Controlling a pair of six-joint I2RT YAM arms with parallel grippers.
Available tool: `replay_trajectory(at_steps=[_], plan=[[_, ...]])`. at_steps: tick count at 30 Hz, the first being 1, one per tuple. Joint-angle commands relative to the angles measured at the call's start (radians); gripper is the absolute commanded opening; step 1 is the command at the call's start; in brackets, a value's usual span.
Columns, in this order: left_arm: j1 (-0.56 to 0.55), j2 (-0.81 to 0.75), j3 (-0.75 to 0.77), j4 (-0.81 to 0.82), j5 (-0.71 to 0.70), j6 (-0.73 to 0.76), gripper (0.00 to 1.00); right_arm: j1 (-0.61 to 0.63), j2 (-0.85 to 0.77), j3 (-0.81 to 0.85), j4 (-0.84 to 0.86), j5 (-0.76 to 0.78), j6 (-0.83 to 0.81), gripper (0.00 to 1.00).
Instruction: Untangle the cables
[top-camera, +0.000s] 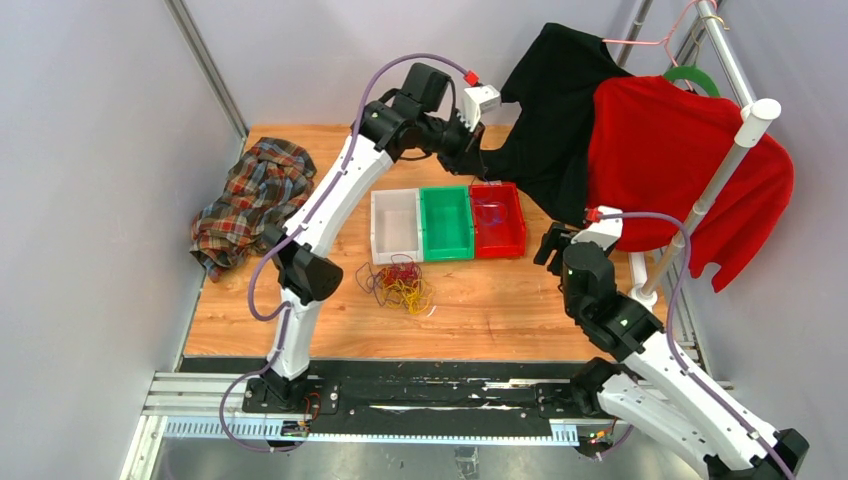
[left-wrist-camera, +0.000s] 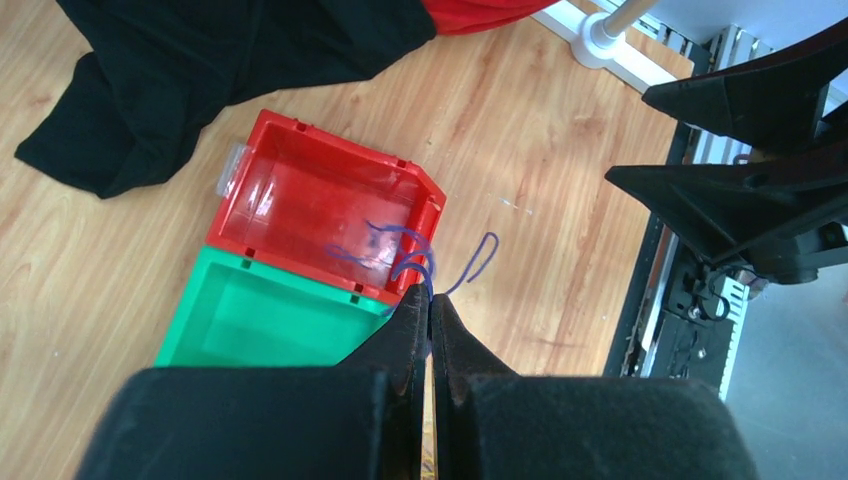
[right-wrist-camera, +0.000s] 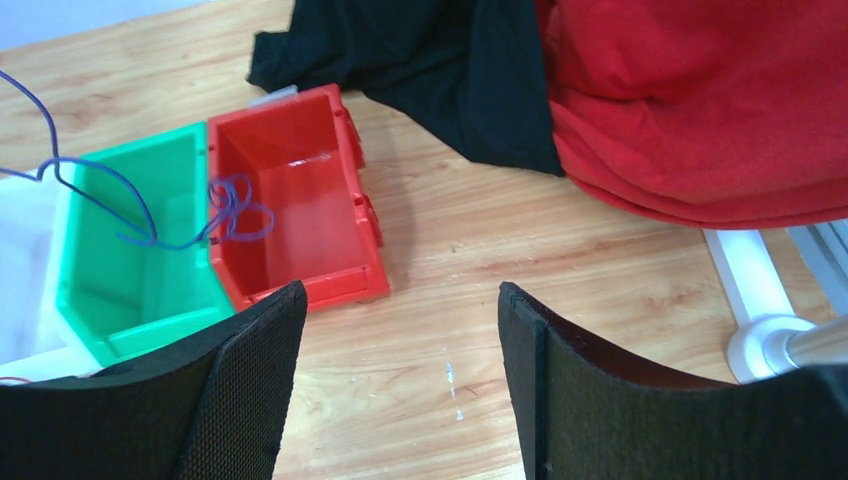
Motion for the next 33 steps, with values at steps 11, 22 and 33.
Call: replay_trajectory(at_steps=[11,22,33], plan=[[-0.008,0.112,-0.125,0.293,-0.070,-0.016,0.00,-0.082,0.083,0.015,-0.012,-0.036,0.010,0.68],[-0.036,0.184,-0.209,0.389,-0.271,0.054,0.23,-0.110,0.100,0.012,0.017,-0.113,0.003,0.70],[-0.067,0.080,-0.284,0.214,-0.411,0.191,0.84,-0.116,0.159,0.072,0.022,-0.170,-0.020,0.75]])
